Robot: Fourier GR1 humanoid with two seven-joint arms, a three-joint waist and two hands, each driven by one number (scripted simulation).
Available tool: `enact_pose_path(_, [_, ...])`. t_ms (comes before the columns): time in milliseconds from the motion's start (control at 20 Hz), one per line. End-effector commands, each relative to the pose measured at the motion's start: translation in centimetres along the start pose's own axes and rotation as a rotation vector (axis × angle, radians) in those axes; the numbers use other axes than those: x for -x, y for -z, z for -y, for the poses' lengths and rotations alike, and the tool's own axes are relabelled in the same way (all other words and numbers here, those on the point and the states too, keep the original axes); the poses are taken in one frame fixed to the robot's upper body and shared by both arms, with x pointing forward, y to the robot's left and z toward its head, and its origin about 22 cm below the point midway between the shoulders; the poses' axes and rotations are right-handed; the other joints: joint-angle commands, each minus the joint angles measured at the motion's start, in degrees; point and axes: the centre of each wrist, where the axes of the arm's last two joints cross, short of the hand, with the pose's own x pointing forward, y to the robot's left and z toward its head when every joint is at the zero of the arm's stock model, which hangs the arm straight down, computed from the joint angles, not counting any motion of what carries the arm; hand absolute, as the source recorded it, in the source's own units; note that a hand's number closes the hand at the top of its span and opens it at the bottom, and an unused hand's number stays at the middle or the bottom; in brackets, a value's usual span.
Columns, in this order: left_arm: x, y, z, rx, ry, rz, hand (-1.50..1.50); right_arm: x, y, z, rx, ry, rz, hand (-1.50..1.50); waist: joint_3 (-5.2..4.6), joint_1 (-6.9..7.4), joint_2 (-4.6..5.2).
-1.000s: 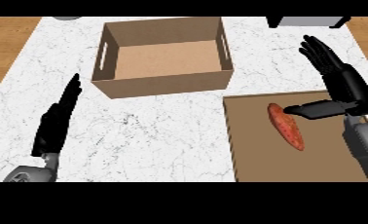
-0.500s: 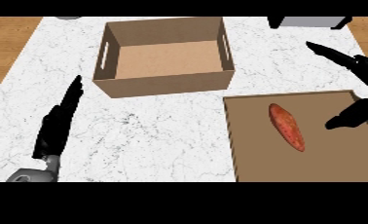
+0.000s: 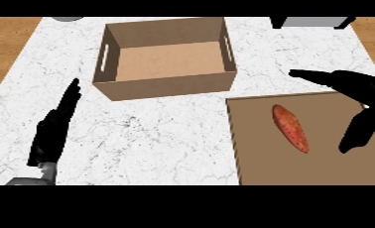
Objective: Pick the sweet potato from the tray and place it in the cardboard box
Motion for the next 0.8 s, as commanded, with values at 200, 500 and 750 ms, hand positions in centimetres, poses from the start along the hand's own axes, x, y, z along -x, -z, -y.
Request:
enact_pose_path(200, [-0.4, 1.6, -1.1, 0.001, -0.003, -0.001, 0.00, -1.5, 2.0, -2.4, -0.030, -0.042, -0.102, -1.50, 0.03, -0.40, 0.09])
enact_pose_path(500, [-0.9, 1.4, 0.4, -0.008, -0.001, -0.010, 0.00, -1.7, 2.3, -5.3, -0.049, -0.078, -0.156, -1.50, 0.05, -0.47, 0.07])
enact_pose_path(750, [0.4, 0.9, -0.5, -0.005, 0.008, 0.007, 0.00, 0.5, 1.4, -5.4, -0.058, -0.085, -0.162, -1.50, 0.05, -0.44, 0.07])
